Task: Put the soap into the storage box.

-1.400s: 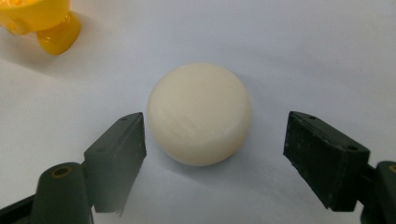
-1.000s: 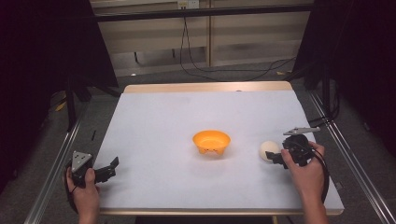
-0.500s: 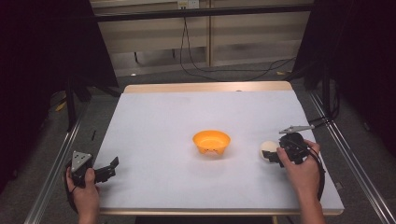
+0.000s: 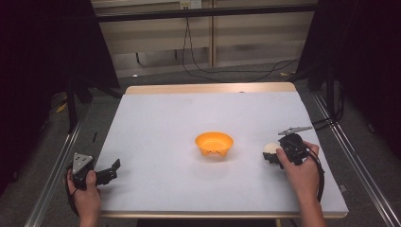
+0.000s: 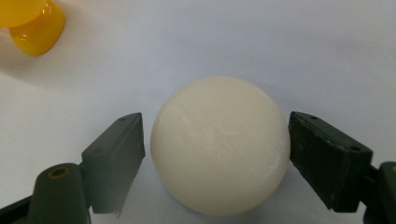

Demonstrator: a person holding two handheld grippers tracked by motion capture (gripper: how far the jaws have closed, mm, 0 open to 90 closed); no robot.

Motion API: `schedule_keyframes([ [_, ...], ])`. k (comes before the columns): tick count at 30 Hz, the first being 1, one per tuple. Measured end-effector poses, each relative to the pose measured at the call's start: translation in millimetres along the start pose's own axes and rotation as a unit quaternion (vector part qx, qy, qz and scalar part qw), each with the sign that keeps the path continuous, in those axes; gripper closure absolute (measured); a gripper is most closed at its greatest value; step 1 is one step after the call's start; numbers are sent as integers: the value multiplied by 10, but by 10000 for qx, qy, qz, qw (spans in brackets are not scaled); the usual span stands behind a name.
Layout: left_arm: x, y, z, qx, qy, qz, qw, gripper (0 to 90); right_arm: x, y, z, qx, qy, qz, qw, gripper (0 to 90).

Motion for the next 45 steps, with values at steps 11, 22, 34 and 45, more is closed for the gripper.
schedule_keyframes([
  [11, -1, 0, -3, 5, -12, -30, 10000, 8, -21, 33, -40, 114, -18, -108, 9999, 235],
  [22, -3, 1, -2, 9, -16, -38, 10000, 8, -23, 46, -47, 145, -41, -169, 9997, 240],
  [34, -1, 0, -2, -4, -25, -35, 10000, 8, -40, 7, 38, 83, -54, -165, 9998, 245],
  [45, -3, 0, -1, -6, -11, -26, 10000, 8, -26, -92, 111, -68, -150, -164, 9997, 245],
])
Point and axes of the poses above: each handheld gripper's, and its own axes: z roughly backward along the jaws, y roughly out of its underside, x roughly to its left, the point moved 8 cm from there along -z, roughly forward along the jaws, and after that the axes turned 9 degrees about -x, right-handed, at the moved point
